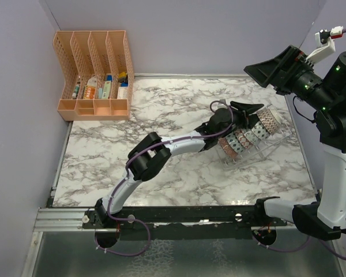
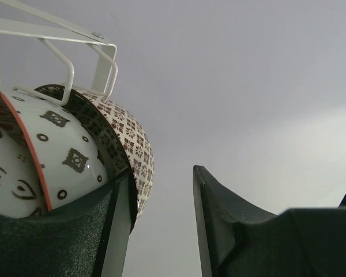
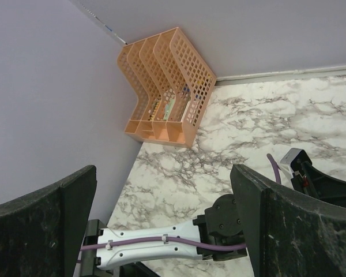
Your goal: Load the bowls into the dish rack
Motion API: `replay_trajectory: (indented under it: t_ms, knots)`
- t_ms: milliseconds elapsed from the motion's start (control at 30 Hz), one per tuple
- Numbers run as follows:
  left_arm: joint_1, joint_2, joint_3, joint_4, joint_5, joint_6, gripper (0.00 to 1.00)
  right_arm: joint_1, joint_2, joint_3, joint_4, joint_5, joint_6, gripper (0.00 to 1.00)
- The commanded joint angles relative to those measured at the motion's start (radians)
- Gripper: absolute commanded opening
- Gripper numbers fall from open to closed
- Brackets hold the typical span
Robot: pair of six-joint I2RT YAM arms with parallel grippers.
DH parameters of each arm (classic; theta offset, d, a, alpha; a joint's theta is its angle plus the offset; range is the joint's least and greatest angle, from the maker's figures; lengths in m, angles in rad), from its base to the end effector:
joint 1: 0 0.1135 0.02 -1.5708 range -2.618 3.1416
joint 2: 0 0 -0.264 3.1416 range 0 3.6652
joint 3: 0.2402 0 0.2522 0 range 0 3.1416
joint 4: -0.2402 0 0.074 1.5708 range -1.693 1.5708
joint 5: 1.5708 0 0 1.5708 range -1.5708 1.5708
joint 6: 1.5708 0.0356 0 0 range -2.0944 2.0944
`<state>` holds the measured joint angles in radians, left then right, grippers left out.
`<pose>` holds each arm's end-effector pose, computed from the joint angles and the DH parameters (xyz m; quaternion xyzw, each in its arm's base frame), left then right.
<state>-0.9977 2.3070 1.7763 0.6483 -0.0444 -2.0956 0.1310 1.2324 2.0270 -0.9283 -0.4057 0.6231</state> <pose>0.2983 -0.4593 0.2497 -0.3607 0.5579 -0.7467 0.0328 0.1636 0.0357 0.5651 0.0510 0.7474 0.3784 0.5437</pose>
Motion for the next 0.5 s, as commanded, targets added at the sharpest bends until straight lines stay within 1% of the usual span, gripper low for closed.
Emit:
replay_trajectory:
  t_ms: [0,67,133,367,467]
  knots:
    - [0.005,-0.066,0.0,-0.061,0.049,-0.077,0.46,0.004,-0.003,-0.002,-0.001,-0.005,-0.011,0.99]
    - [0.008,-0.076,-0.003,-0.076,0.063,-0.068,0.48,0.004,-0.007,-0.006,0.0,-0.005,-0.012,0.99]
    - [0.01,-0.09,-0.017,-0.09,0.074,-0.057,0.52,0.004,-0.011,-0.011,0.002,-0.008,-0.009,0.99]
    - [0.03,-0.141,-0.051,-0.155,0.121,0.002,0.58,0.004,-0.023,-0.03,0.016,-0.011,0.001,0.99]
    - [0.04,-0.164,-0.062,-0.175,0.134,0.023,0.66,0.004,-0.026,-0.038,0.022,-0.015,0.004,0.99]
